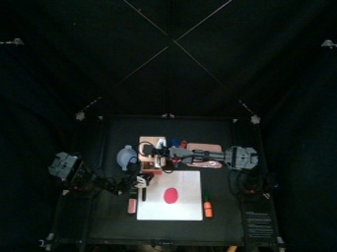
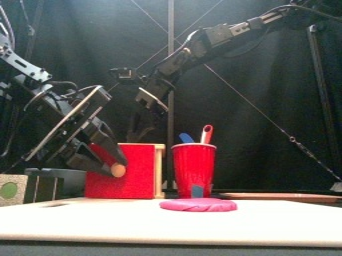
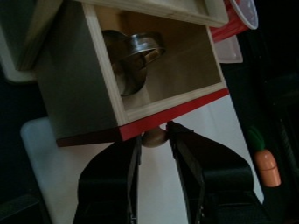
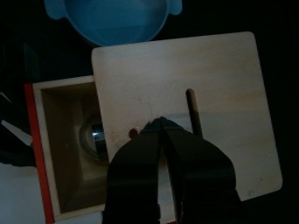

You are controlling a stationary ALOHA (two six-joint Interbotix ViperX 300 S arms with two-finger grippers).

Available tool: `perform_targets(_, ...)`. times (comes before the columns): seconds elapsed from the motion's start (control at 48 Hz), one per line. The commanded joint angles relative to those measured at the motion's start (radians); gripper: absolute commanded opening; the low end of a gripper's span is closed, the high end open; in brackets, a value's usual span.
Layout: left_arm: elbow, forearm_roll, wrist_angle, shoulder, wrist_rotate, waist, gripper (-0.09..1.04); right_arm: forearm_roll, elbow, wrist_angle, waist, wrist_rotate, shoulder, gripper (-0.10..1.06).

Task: Get the cutter from the drawer then cut the dough then place the extra dough in the bowl
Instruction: Open the drawer

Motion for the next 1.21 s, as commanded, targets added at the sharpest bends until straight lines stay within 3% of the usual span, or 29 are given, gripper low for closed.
perform_targets(0.021,-0.014,0.0,0.014,-0.002,0.003,-0.037,0.52,0.003,0.0,0.011,-0.002,0.002,0.003,0.02)
perform_targets(1.208,-0.04,-0.002,0.014,-0.006,0.005,-0.066,0.52,0.005,-0.052,0.043,-0.002,-0.002,0.026,0.02)
